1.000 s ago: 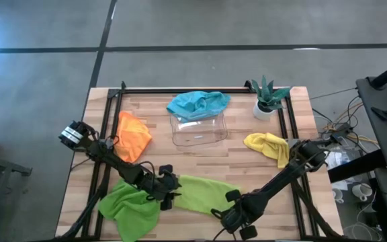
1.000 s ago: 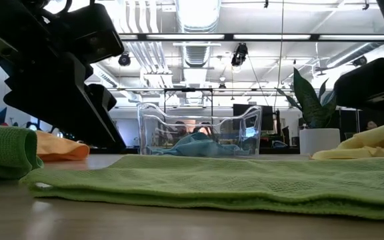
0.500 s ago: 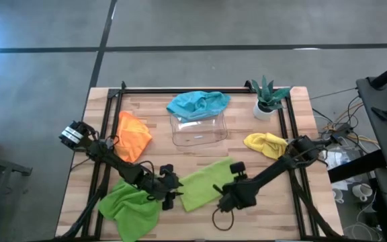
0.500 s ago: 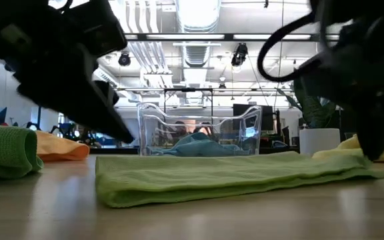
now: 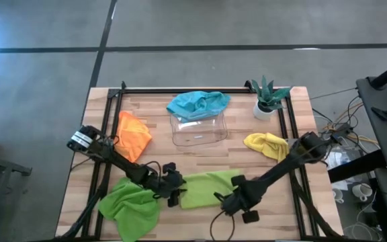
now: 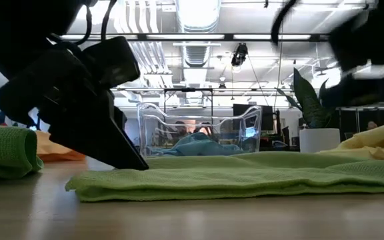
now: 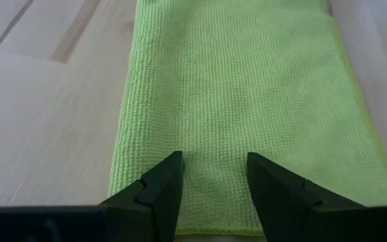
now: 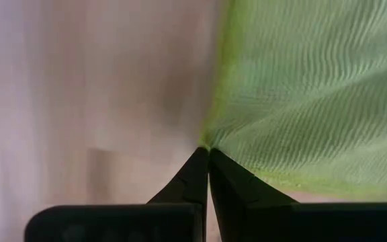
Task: Fold microfiber towels
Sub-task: Fold the light green microfiber cloth
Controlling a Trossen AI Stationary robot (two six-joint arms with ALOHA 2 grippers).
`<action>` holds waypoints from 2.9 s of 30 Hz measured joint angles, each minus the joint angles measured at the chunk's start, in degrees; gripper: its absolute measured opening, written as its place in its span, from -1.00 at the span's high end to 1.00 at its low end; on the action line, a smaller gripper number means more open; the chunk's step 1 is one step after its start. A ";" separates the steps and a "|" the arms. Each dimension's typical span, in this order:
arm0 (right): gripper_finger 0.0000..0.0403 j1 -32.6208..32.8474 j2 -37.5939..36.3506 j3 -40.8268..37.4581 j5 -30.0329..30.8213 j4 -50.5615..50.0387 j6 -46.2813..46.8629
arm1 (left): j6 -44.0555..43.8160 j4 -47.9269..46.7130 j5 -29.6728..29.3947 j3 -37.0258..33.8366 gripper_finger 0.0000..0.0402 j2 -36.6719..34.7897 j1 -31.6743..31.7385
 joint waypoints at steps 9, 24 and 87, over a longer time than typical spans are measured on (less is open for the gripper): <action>0.96 -0.11 -0.44 -1.42 2.12 -2.07 1.08 | 1.98 -1.13 2.63 -0.09 0.24 -1.53 0.00; 0.72 -0.11 -1.88 0.78 3.44 -14.40 1.74 | 3.46 5.76 3.92 2.14 0.24 -1.28 -0.36; 0.33 -9.37 -11.59 -3.78 26.32 4.23 -2.74 | 9.00 -3.66 -8.81 15.33 0.24 6.68 -0.68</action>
